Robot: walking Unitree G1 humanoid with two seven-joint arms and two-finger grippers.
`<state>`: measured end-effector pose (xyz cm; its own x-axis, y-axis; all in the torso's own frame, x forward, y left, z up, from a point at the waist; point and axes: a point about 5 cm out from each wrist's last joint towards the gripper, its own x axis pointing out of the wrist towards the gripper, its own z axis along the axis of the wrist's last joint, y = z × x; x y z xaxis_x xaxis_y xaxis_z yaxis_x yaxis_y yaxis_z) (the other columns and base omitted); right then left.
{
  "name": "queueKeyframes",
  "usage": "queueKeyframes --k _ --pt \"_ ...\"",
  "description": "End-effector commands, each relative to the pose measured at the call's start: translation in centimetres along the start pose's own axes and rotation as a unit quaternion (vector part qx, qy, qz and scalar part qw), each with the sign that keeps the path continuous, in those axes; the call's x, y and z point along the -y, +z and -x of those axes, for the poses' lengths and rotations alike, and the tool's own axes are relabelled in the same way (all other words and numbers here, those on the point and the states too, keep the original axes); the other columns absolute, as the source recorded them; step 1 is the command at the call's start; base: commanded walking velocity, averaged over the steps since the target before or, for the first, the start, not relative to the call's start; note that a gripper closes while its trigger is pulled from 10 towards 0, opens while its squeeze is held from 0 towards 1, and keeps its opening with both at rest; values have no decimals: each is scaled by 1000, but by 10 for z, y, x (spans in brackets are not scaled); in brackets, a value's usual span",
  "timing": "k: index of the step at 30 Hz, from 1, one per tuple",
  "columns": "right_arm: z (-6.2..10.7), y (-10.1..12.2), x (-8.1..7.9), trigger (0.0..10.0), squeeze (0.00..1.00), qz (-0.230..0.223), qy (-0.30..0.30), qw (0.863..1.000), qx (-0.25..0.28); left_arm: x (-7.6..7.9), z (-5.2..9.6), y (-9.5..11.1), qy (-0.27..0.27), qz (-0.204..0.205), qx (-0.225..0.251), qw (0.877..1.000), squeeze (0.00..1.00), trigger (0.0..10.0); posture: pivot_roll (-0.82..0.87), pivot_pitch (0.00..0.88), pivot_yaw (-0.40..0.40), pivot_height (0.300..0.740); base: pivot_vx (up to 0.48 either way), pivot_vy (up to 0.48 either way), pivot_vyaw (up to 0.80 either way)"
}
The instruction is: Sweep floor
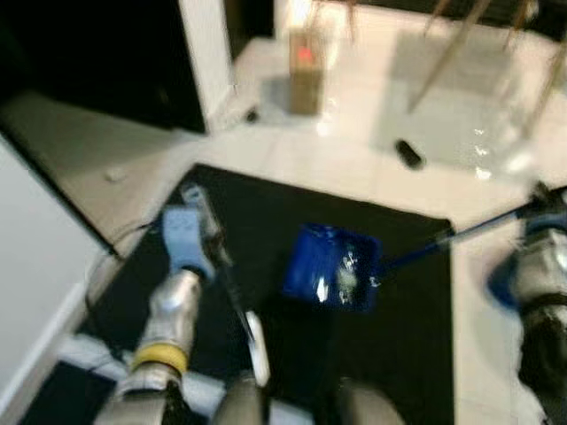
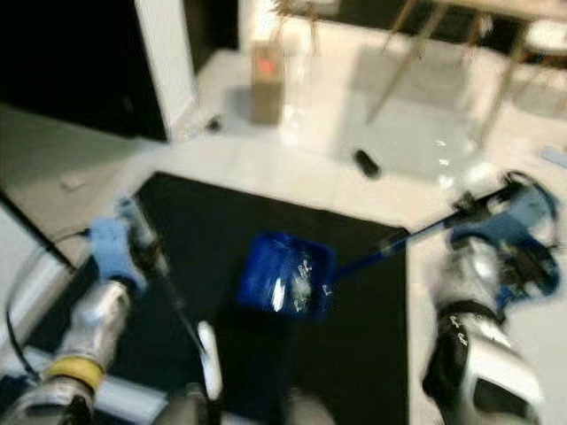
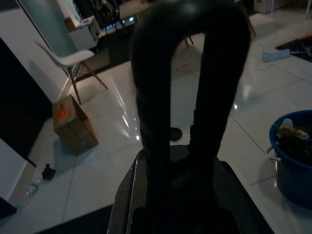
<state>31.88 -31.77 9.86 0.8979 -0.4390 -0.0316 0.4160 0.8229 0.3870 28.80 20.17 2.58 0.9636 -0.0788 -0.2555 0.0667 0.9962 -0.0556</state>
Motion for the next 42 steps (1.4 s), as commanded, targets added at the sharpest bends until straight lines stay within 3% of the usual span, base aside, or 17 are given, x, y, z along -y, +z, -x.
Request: queueKeyframes --k 1,18,24,29,33,42 --pt "2 -5 -1 10000 0 -9 4 1000 -10 -5 0 -3 20 5 -16 1000 0 10000 101 0 -29 740 0 0 0" --pt "8 -18 -2 10000 0 -12 3 999 -30 -4 0 -2 12 -2 -18 1000 0 10000 102 0 -24 740 0 0 0" --pt "21 -44 -6 10000 0 -18 4 998 -63 -3 -1 -8 25 15 -28 999 0 10000 98 0 -23 740 0 0 0" --pt "29 -59 -12 10000 0 -17 13 997 -79 -1 -1 -6 15 -5 -22 1000 0 10000 100 0 -17 740 0 0 0" --pt "27 -56 -13 10000 0 -19 13 997 -74 4 -2 -3 -7 -4 -13 1000 0 10000 103 0 -14 740 0 -120 0" --pt "7 -20 -6 10000 0 -17 4 999 -29 6 -2 -2 -18 0 -8 1000 0 10000 106 0 -12 740 0 -480 0"
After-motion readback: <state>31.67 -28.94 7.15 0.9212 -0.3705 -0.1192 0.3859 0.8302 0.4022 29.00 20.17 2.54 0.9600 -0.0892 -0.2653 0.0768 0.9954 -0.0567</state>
